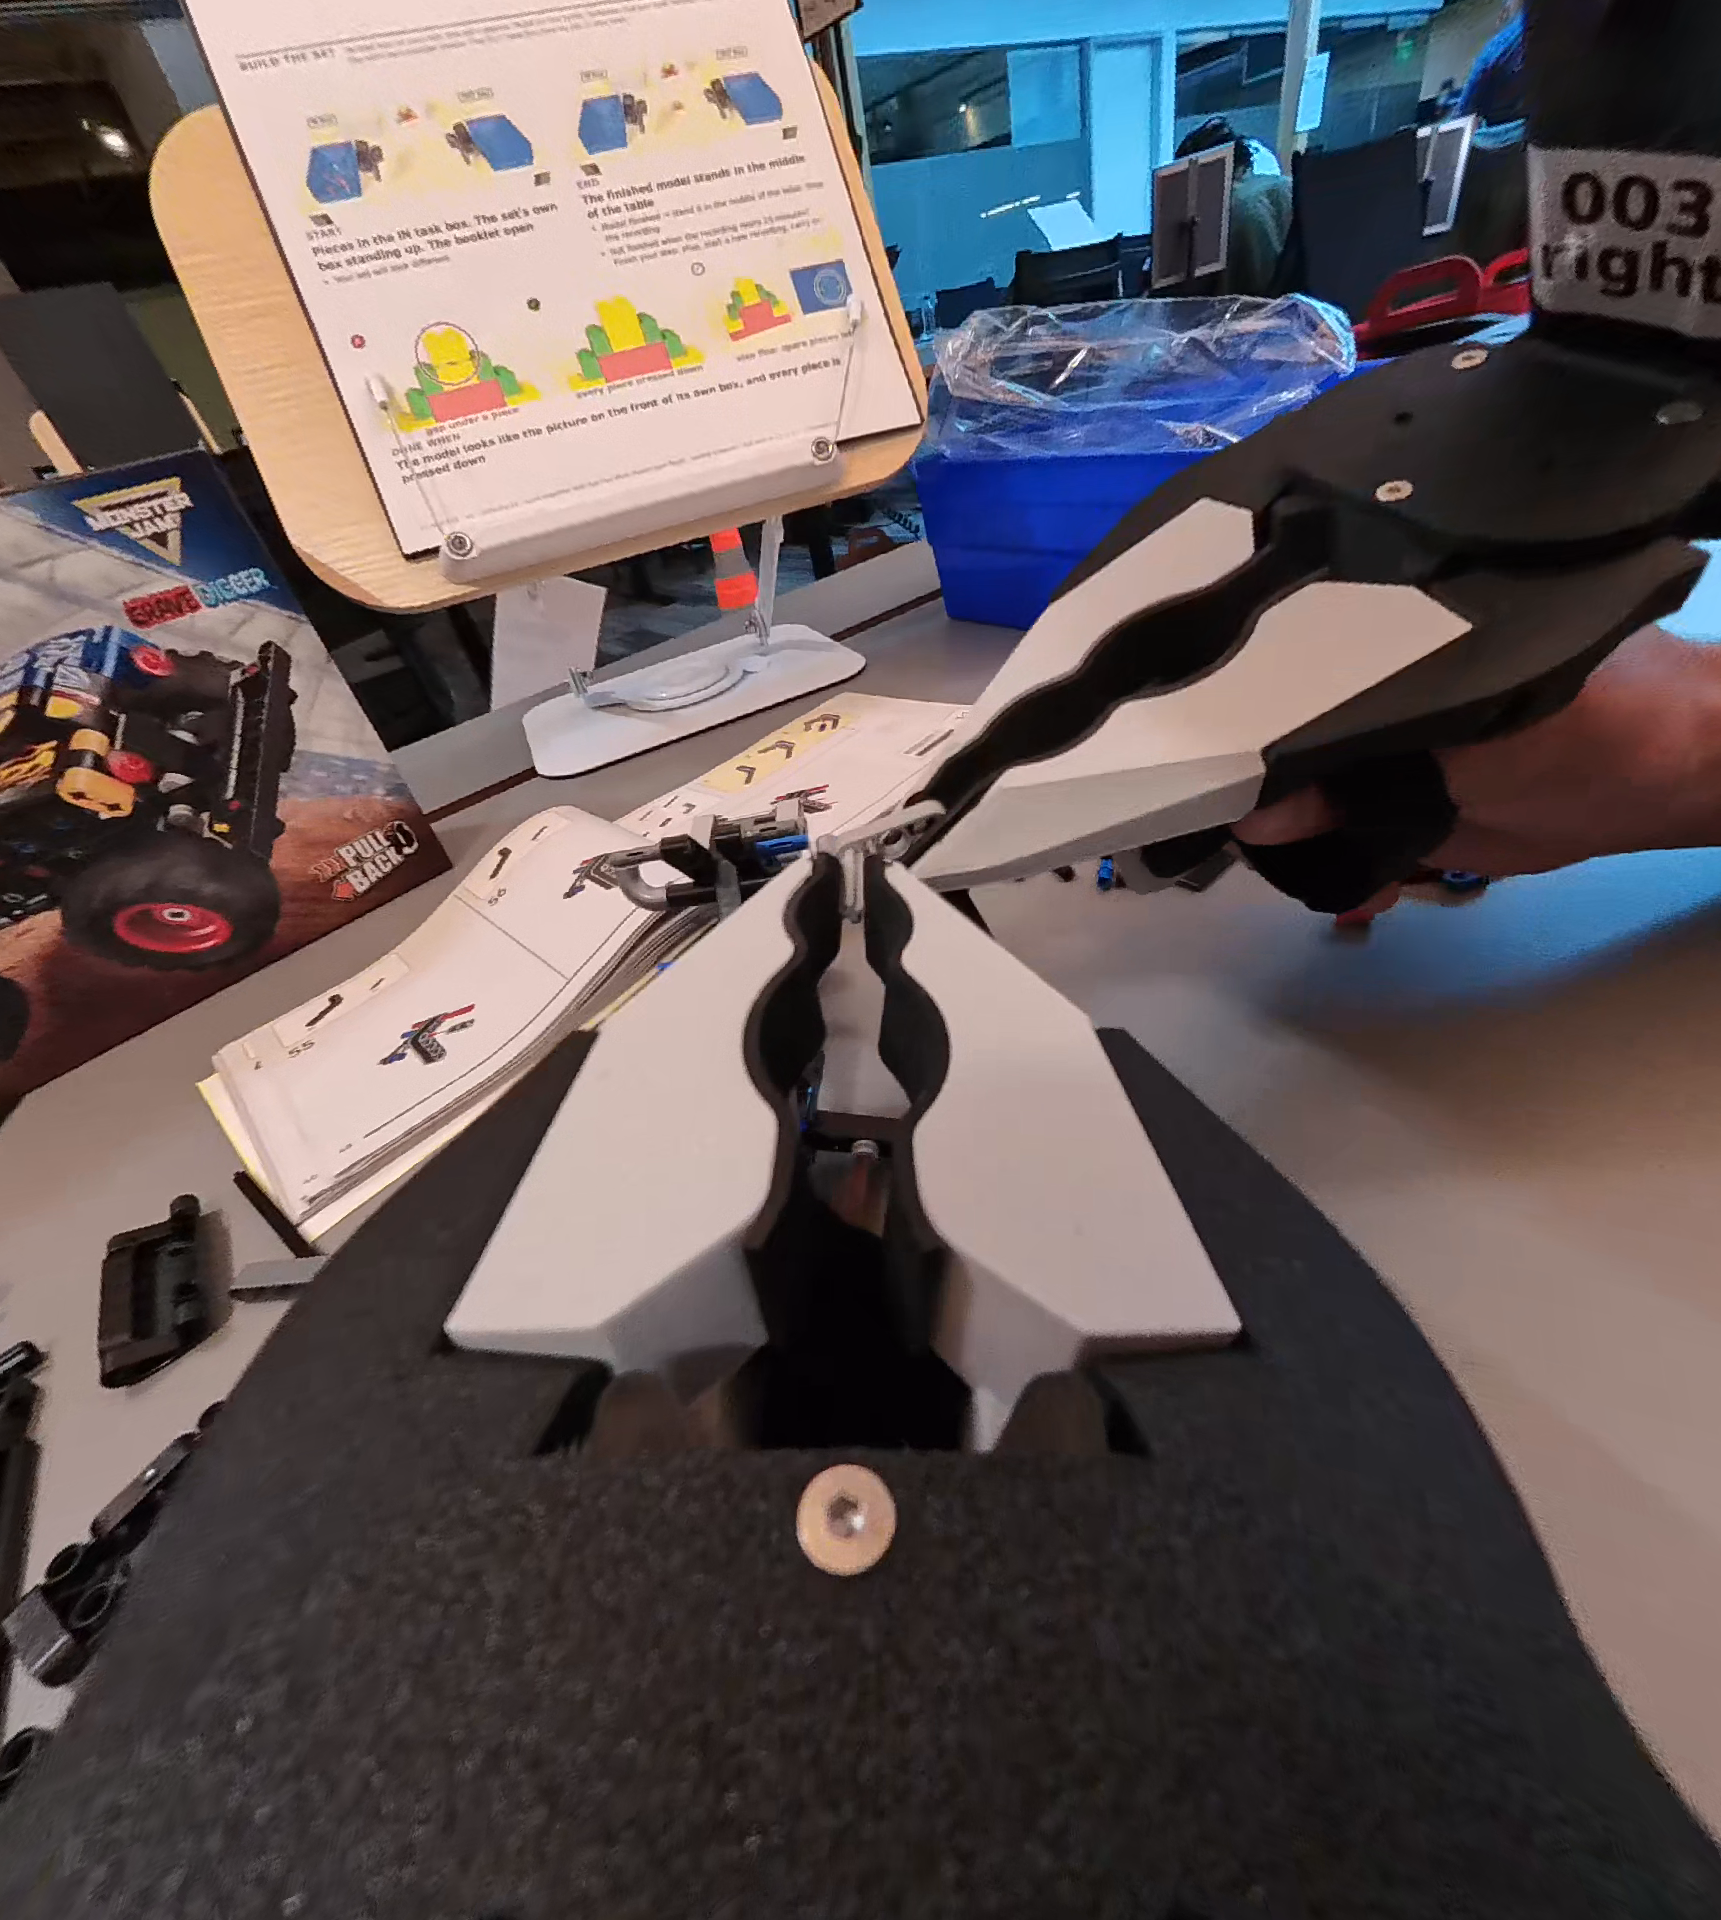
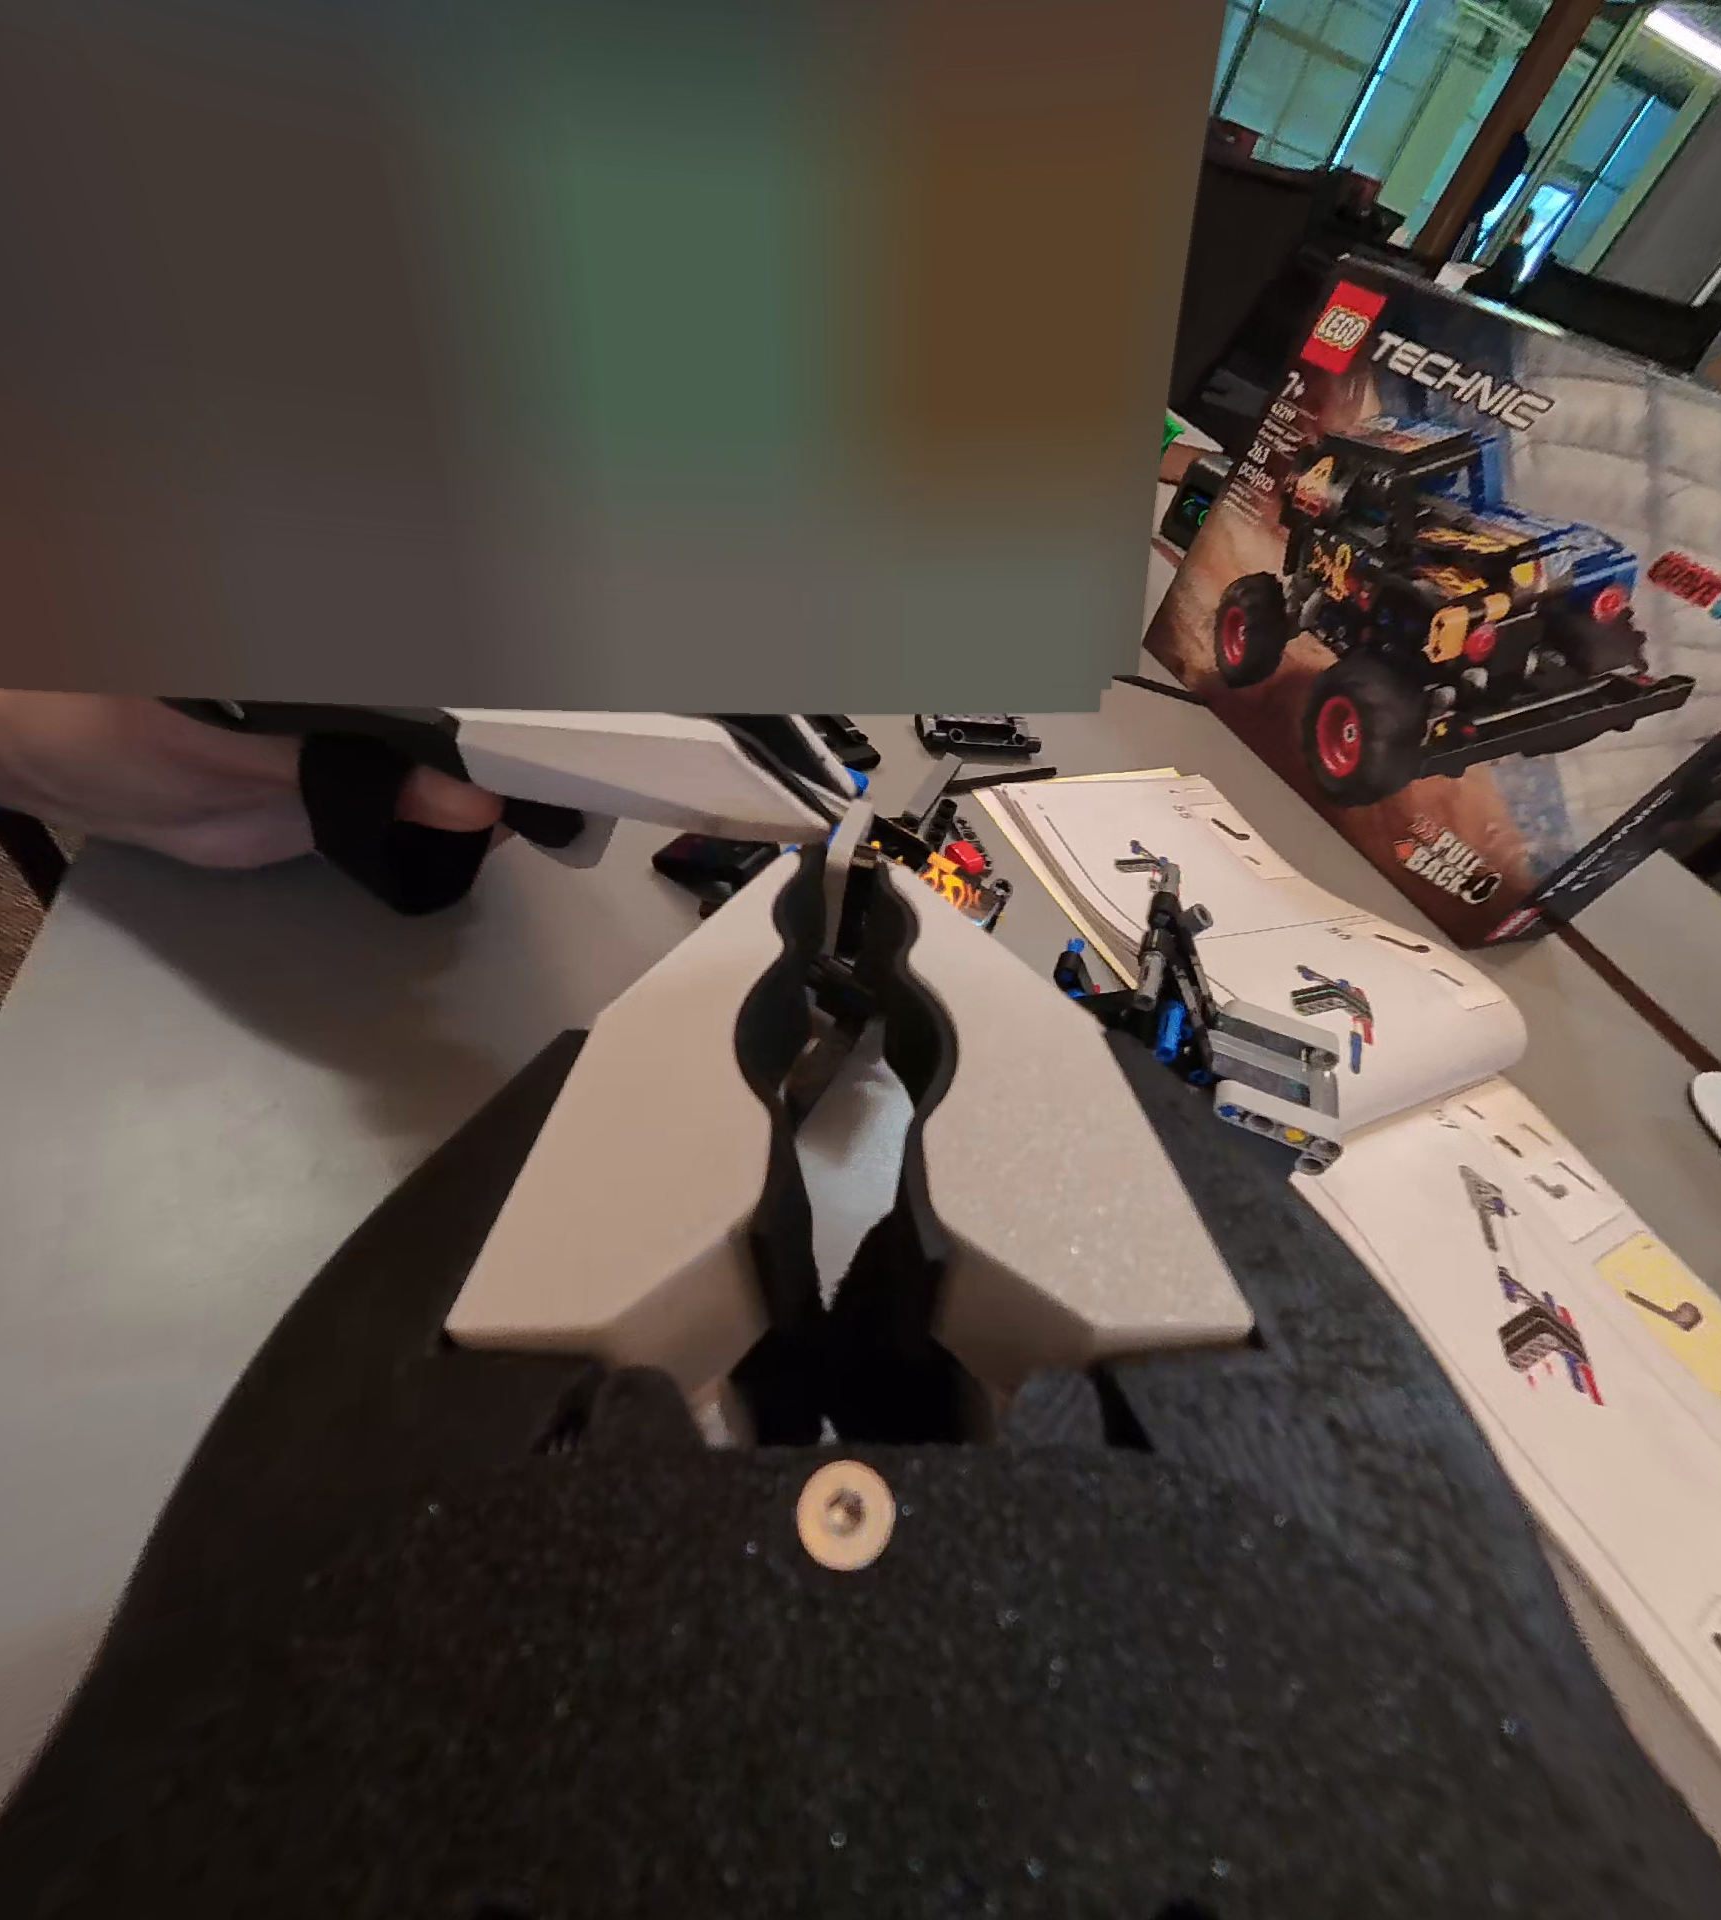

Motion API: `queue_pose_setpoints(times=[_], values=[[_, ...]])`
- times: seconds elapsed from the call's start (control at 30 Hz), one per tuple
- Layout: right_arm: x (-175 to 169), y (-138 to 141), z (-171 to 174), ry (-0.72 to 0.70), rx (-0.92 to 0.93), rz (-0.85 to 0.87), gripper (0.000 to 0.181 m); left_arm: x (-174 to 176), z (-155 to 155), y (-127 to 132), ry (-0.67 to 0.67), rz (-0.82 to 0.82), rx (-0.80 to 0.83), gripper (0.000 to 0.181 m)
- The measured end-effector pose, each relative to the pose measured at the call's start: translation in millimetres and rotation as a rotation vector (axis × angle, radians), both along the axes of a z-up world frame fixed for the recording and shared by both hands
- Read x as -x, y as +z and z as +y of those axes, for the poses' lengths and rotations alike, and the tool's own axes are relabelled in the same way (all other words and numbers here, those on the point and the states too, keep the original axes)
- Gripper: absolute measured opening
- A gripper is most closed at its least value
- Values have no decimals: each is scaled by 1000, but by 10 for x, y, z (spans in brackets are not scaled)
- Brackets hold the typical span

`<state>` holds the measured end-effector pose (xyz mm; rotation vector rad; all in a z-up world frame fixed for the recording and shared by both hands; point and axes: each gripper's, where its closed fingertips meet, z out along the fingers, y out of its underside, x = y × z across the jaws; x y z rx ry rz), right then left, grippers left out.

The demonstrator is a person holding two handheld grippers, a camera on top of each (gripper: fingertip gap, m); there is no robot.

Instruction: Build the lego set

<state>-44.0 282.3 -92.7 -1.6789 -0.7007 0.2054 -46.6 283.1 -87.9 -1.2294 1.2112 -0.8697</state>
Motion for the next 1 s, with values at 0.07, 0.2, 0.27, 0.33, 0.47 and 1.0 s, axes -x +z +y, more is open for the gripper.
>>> queue_pose_setpoints(times=[0.07, 0.2, 0.27, 0.33, 0.47, 1.0], values=[[2, -9, 18, -20, -4, -14, 7, -4, 22, -4, 32, 5, -19, 2], [6, 6, 24, -7, 23, 69, 7, -3, 26, 16, 26, -12, 3, 2], [23, 37, 24, 10, 43, 143, 7, 7, 28, 45, 31, -32, 3, 2], [11, 56, 39, 10, 39, 150, 7, -1, 32, 43, 19, -31, 20, 3], [-10, 53, 58, 9, 54, 176, 7, -11, 38, 23, -7, -19, 56, 4], [76, 173, 31, 13, 5, 313, 7, 46, 44, 154, 117, -107, 22, 2]])
